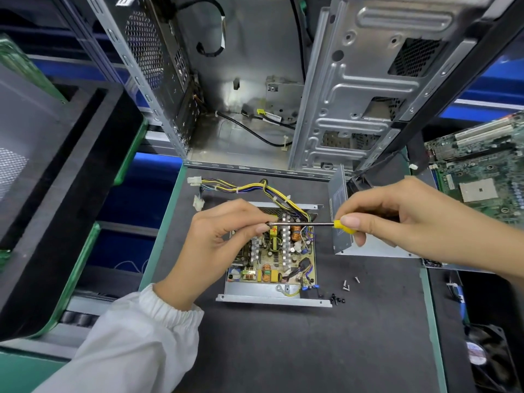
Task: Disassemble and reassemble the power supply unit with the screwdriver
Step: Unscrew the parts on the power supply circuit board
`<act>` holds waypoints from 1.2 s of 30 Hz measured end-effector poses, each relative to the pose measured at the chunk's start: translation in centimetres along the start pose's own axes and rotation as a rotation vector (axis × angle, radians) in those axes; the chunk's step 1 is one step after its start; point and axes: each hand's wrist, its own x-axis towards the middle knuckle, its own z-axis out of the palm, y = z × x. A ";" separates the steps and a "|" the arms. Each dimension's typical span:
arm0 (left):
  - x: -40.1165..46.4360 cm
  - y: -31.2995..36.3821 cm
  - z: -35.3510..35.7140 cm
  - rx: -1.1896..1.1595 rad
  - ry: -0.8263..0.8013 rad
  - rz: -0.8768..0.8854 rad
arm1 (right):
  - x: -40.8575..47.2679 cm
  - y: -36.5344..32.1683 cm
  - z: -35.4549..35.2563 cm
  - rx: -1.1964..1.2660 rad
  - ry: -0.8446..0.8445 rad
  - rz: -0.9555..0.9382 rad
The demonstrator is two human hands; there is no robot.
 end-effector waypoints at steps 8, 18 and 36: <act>-0.1 -0.1 0.1 -0.068 0.000 -0.047 | -0.2 0.1 0.1 -0.002 0.020 -0.020; -2.2 -1.8 -0.3 0.039 -0.065 -0.198 | -2.4 -0.7 1.5 -0.547 -0.155 -0.075; -3.2 -3.7 1.6 -0.063 -0.031 -0.236 | 0.7 -0.9 8.2 -1.081 -0.420 0.008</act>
